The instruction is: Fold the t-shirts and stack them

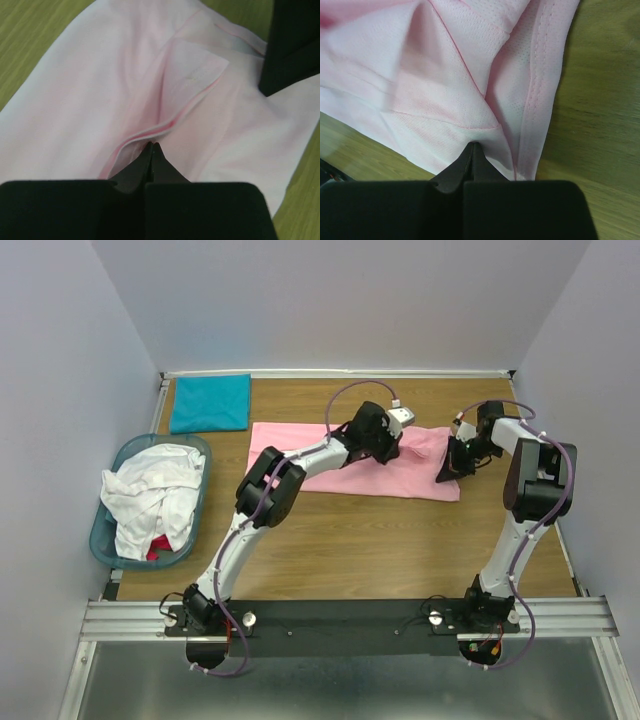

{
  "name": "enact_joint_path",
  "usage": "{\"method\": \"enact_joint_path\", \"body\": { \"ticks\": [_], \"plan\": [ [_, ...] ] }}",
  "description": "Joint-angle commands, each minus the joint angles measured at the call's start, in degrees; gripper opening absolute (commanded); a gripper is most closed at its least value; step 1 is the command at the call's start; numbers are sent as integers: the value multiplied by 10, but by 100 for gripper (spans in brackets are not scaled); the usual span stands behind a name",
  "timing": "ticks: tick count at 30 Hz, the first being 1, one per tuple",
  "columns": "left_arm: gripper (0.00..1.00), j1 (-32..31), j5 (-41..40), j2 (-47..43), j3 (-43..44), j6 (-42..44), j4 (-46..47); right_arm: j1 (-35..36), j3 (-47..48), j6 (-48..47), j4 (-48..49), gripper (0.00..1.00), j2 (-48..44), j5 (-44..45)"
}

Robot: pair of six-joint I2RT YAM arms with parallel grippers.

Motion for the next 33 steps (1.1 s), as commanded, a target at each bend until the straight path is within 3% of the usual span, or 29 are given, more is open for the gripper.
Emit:
{"method": "enact_joint_path", "body": {
  "ticks": [1,7,15,20,24,28,31,33],
  "plan": [
    [0,49,14,18,5,-71,51,4,-15,-16,2,1,20,40],
    [3,81,57,25,17,-123,77,4,-6,-16,2,1,26,47],
    [28,148,81,-79,-52,-74,10,4,46,-31,15,1,54,110],
    [42,207,71,-183,-107,85,-136,4,138,-48,32,0,126,194],
    [43,230,17,-236,-146,220,-240,4,292,-45,33,1,217,208],
    [43,239,-57,-252,-175,304,-275,12,450,-30,32,2,268,191],
    [40,239,-78,-233,-162,342,-289,14,465,-26,33,19,245,178],
    [36,236,-103,-202,-139,357,-306,14,455,-24,32,36,220,170]
  ]
}}
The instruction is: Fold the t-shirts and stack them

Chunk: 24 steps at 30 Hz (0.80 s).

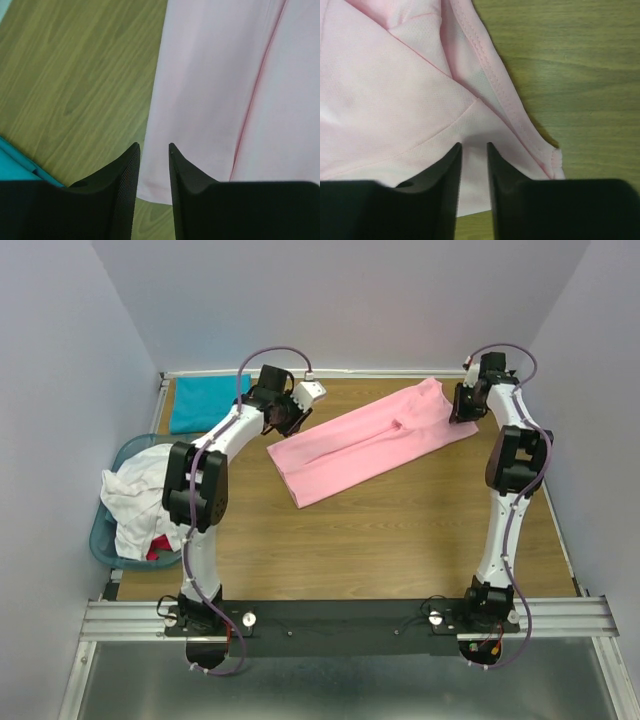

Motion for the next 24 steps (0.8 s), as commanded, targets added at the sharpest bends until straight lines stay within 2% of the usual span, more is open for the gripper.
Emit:
{"method": "enact_joint_path", "body": {
  "ticks": [1,3,5,12,16,19,20,22,23,24],
  "plan": [
    [35,-7,-69,53,19,100,-71,7,5,3,3,42,-51,12],
    [30,-10,-98,74,20,112,-70,7,-20,3,2,53,-77,8],
    [26,-14,-118,80,3,135,-64,7,-47,0,2,60,-116,8],
    [15,-41,-144,36,-122,161,-51,7,-115,4,-12,63,-200,-8],
    [9,-86,-133,-14,-216,150,-55,7,-154,4,-26,63,-230,-6],
    [6,-155,-87,-59,-279,108,-76,7,-191,2,-31,62,-249,-13],
    [6,-212,-41,-79,-298,89,-95,7,-207,2,-31,62,-252,-17],
    [6,-276,46,-99,-303,38,-114,7,-222,1,-32,61,-258,-28],
    [6,-336,68,-119,-297,22,-121,7,-234,0,-32,60,-258,-32],
    [7,-364,84,-128,-290,12,-122,7,-239,0,-32,60,-257,-39]
  ]
}}
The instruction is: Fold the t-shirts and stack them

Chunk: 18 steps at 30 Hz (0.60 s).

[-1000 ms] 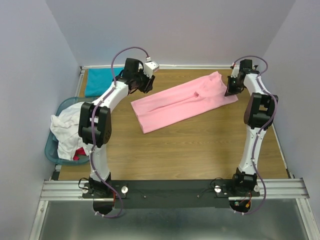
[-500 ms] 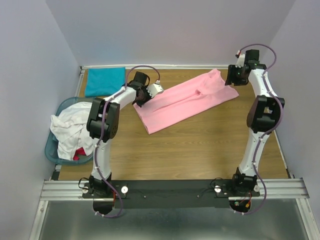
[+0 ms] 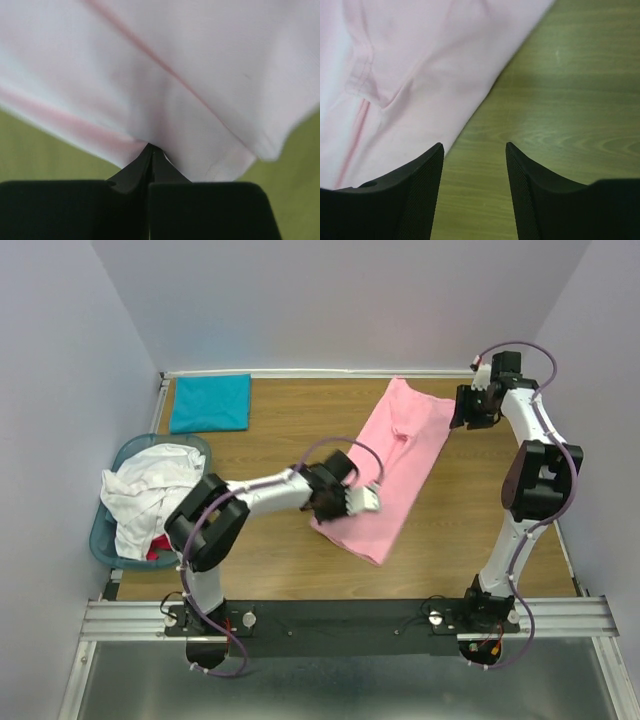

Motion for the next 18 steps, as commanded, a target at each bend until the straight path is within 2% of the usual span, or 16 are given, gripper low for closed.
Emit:
{"method": "enact_joint_path", "body": {
  "ticks": [1,2,5,10,13,14,18],
  "plan": [
    [8,-154,180,-33,-8,-102,-91,3,-32,1,-18,59,-12,-39],
    [10,-167,189,-42,15,-123,-83,4,-39,5,-18,57,-9,-58],
    [12,-153,196,-41,67,-136,-91,17,-42,11,-19,52,11,-81],
    [13,-91,211,-47,91,-146,-75,51,-27,10,-19,42,61,-80],
    [15,-33,243,-46,96,-168,-58,73,-22,9,-18,36,92,-81],
    [15,-5,254,-44,98,-176,-52,75,-24,7,-19,35,95,-77],
    [17,37,260,-18,114,-245,23,97,-38,2,-12,34,100,-74]
  ]
}}
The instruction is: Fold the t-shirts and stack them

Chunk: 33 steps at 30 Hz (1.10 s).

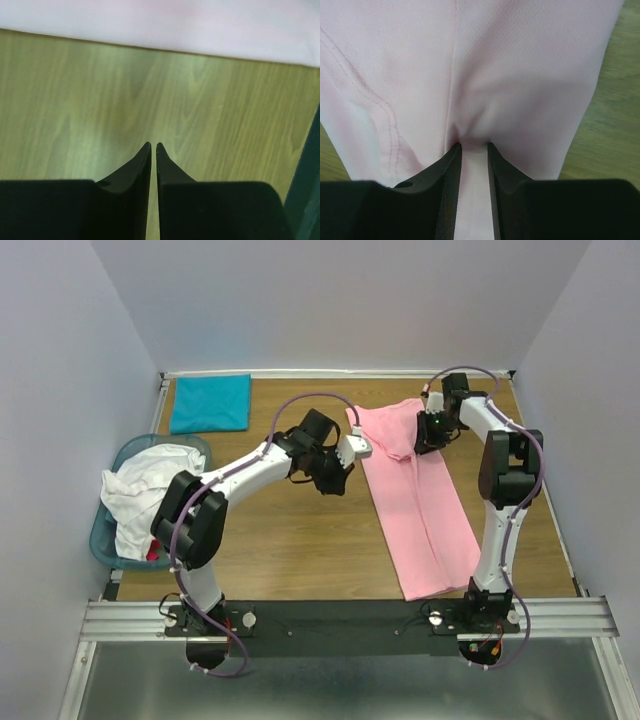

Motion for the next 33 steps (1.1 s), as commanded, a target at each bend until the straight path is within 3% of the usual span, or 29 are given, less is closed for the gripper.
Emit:
{"method": "enact_joint_path", "body": {
  "ticks": [1,5,8,16,23,33],
  "plan": [
    [18,30,45,25,31,-87,81,10,-8,-4,-4,34,-1,-5],
    [17,23,44,103,146,-164,97,11,-9,-5,-4,34,-2,5],
    [17,21,51,150,182,-229,154,10,-3,-1,-4,36,-4,13],
    [15,-1,39,245,192,-329,229,-9,-1,-10,-14,53,-83,50],
    [13,4,16,305,198,-343,245,-9,-26,-37,-49,55,-134,60],
    [10,116,-43,338,231,-262,137,-8,-119,-89,-68,55,-169,29]
  ]
}}
